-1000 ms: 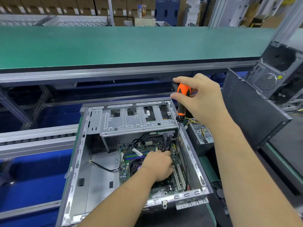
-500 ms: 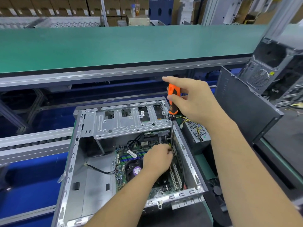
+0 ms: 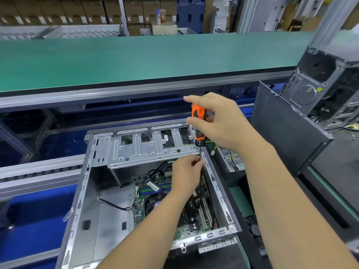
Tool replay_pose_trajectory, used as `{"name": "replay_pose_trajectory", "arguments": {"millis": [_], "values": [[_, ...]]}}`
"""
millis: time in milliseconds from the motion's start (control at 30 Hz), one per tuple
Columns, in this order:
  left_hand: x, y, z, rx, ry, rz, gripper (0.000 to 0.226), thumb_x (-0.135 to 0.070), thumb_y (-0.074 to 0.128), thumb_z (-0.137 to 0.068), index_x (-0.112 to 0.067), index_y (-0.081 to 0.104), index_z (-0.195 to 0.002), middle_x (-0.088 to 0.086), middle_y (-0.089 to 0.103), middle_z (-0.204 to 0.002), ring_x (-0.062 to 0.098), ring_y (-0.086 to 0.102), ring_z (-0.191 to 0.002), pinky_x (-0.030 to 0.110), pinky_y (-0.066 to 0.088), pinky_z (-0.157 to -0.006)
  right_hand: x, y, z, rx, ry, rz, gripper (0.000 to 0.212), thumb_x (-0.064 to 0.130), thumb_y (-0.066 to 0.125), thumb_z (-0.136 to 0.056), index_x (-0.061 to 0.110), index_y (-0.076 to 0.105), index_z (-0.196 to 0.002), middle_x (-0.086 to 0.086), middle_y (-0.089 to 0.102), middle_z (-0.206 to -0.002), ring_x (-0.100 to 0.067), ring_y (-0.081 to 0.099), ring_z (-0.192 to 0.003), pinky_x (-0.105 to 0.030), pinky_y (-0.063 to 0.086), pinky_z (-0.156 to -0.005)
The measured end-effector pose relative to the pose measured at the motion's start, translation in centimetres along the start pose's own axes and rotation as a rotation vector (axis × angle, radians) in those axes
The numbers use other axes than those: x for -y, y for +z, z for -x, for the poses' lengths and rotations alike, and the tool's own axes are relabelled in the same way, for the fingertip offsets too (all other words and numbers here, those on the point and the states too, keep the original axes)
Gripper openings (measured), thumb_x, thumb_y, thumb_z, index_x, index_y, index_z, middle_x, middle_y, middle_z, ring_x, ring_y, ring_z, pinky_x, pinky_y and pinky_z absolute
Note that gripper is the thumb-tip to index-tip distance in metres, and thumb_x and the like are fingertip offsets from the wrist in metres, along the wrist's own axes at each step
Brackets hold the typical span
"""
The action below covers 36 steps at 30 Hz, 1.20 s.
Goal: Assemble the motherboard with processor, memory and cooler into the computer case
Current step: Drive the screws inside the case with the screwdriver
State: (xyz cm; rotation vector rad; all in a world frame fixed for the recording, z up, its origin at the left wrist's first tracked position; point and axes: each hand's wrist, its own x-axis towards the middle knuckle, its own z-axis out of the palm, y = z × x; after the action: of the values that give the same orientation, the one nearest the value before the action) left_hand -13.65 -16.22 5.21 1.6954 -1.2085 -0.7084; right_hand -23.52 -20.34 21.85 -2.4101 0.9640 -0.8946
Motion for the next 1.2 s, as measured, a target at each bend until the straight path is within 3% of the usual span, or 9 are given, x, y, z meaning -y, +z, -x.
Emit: {"name": "replay_pose_trajectory", "arguments": {"millis": [100,233,367,533,733,833,933,1067,1200], "values": [[0.4,0.2,-0.3,-0.003,0.014,0.002,0.016,-0.031,0.07,-0.091,-0.02,0.077,-0.081,-0.013,0.071,-0.072,0.005,0.065,-0.072,0.032,0.056,-0.077,-0.2,-0.5,0.1,0.046,0.004,-0.012,0.05,0.015,0.065,-0.096,0.028,0.055,-0.143,0.006,0.067,-0.117,-0.01,0.06,-0.111,-0.036,0.05,-0.1],[0.5,0.2,-0.4,0.058,0.085,-0.086,0.021,-0.027,0.064,-0.095,-0.012,0.077,-0.09,0.005,0.072,-0.075,0.021,0.063,-0.067,0.036,0.054,-0.069,-0.5,-1.2,-0.3,-0.009,0.045,0.083,0.048,0.035,0.076,-0.087,0.036,0.063,-0.133,0.005,0.055,-0.088,-0.006,0.052,-0.081,-0.021,0.041,-0.076],[0.7,0.2,-0.4,0.045,0.114,-0.083,0.024,-0.024,0.062,-0.097,-0.008,0.075,-0.085,0.001,0.062,-0.058,0.007,0.044,-0.046,0.029,0.037,-0.053,-0.1,-0.8,-0.1,0.119,0.038,-0.014,0.057,0.012,0.063,-0.095,0.029,0.049,-0.148,0.001,0.067,-0.118,-0.013,0.063,-0.106,-0.032,0.051,-0.094],[1.2,0.5,0.2,0.023,0.086,-0.018,0.017,-0.027,0.064,-0.096,-0.016,0.077,-0.092,-0.009,0.065,-0.061,0.01,0.057,-0.061,0.022,0.044,-0.056,-0.1,-1.2,-0.7,0.032,0.043,0.14,0.051,0.038,0.077,-0.086,0.036,0.062,-0.135,0.014,0.051,-0.083,0.0,0.048,-0.079,-0.015,0.037,-0.077],[1.8,1.0,0.1,0.01,0.023,0.017,0.016,-0.03,0.065,-0.095,-0.031,0.069,-0.08,-0.001,0.067,-0.065,0.008,0.054,-0.048,0.016,0.043,-0.048,-0.3,-1.4,-0.2,0.086,0.04,0.022,0.052,0.024,0.072,-0.092,0.034,0.057,-0.141,0.016,0.067,-0.109,-0.001,0.061,-0.102,-0.036,0.049,-0.099],[1.9,1.0,0.1,0.011,0.044,0.014,0.015,-0.024,0.063,-0.097,-0.021,0.074,-0.087,-0.003,0.069,-0.069,0.008,0.055,-0.055,0.023,0.049,-0.06,0.0,-1.3,-0.4,0.049,0.034,0.107,0.056,0.042,0.077,-0.085,0.034,0.06,-0.138,0.021,0.056,-0.087,0.007,0.052,-0.085,-0.028,0.043,-0.086],[1.8,0.7,0.1,0.022,0.046,0.019,0.017,-0.017,0.06,-0.098,-0.017,0.075,-0.09,-0.008,0.069,-0.072,0.009,0.059,-0.06,0.024,0.05,-0.063,0.3,-0.7,0.0,0.163,0.048,-0.015,0.057,0.026,0.067,-0.096,0.034,0.047,-0.149,0.002,0.067,-0.112,-0.019,0.064,-0.106,-0.042,0.052,-0.097],[1.8,0.5,0.4,0.052,0.081,-0.003,0.021,-0.011,0.055,-0.1,-0.01,0.076,-0.098,-0.009,0.069,-0.094,0.01,0.065,-0.085,0.024,0.053,-0.082,0.5,-0.8,-0.3,0.049,0.028,0.087,0.055,0.042,0.078,-0.084,0.035,0.061,-0.136,0.023,0.054,-0.085,-0.002,0.053,-0.085,-0.036,0.05,-0.095],[1.6,0.5,0.7,0.055,0.069,0.04,0.022,-0.007,0.053,-0.1,-0.009,0.074,-0.094,-0.008,0.066,-0.1,0.004,0.061,-0.092,0.027,0.052,-0.09,0.6,-0.3,0.3,0.092,-0.022,-0.05,0.045,0.025,0.066,-0.096,0.029,0.059,-0.14,0.01,0.068,-0.114,-0.012,0.06,-0.112,-0.038,0.052,-0.099]]}}
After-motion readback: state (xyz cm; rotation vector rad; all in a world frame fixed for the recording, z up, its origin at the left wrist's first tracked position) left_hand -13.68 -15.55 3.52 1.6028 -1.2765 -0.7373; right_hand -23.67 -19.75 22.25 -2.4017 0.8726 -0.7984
